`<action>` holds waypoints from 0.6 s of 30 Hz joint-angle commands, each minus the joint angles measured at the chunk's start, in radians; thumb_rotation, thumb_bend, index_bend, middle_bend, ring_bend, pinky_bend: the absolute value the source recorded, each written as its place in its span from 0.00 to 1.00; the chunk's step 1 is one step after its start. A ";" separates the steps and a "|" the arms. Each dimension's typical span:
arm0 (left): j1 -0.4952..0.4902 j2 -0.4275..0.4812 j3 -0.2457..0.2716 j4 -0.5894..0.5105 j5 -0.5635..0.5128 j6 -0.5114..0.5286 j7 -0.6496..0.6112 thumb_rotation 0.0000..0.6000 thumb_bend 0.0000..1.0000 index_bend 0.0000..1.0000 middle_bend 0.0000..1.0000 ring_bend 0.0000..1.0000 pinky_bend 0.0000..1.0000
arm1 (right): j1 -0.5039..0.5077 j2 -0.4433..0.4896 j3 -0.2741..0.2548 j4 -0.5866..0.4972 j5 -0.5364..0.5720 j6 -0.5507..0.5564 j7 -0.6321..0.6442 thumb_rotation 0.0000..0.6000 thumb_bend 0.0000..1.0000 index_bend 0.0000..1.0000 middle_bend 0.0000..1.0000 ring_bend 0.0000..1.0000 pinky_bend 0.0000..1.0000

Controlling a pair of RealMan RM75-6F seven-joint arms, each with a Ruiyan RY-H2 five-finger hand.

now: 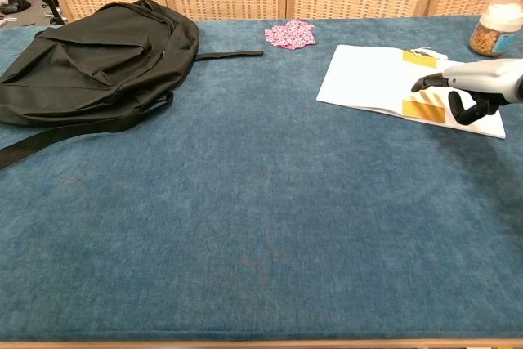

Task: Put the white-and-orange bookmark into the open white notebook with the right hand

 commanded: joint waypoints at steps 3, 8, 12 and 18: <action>-0.001 -0.002 0.002 0.000 -0.001 -0.004 0.006 1.00 0.00 0.00 0.00 0.00 0.00 | 0.000 0.001 0.005 -0.005 -0.007 0.004 0.005 1.00 1.00 0.07 0.08 0.00 0.03; -0.001 -0.002 0.000 -0.001 -0.002 -0.002 0.007 1.00 0.00 0.00 0.00 0.00 0.00 | -0.002 0.014 0.019 -0.027 -0.022 0.017 0.023 1.00 1.00 0.07 0.08 0.00 0.03; 0.001 0.002 0.000 -0.002 0.003 0.003 -0.004 1.00 0.00 0.00 0.00 0.00 0.00 | -0.043 0.093 0.071 -0.167 -0.136 0.114 0.148 1.00 1.00 0.07 0.08 0.00 0.03; 0.007 0.010 0.003 0.000 0.018 0.013 -0.030 1.00 0.00 0.00 0.00 0.00 0.00 | -0.138 0.157 0.031 -0.194 -0.440 0.312 0.340 1.00 0.25 0.05 0.01 0.00 0.02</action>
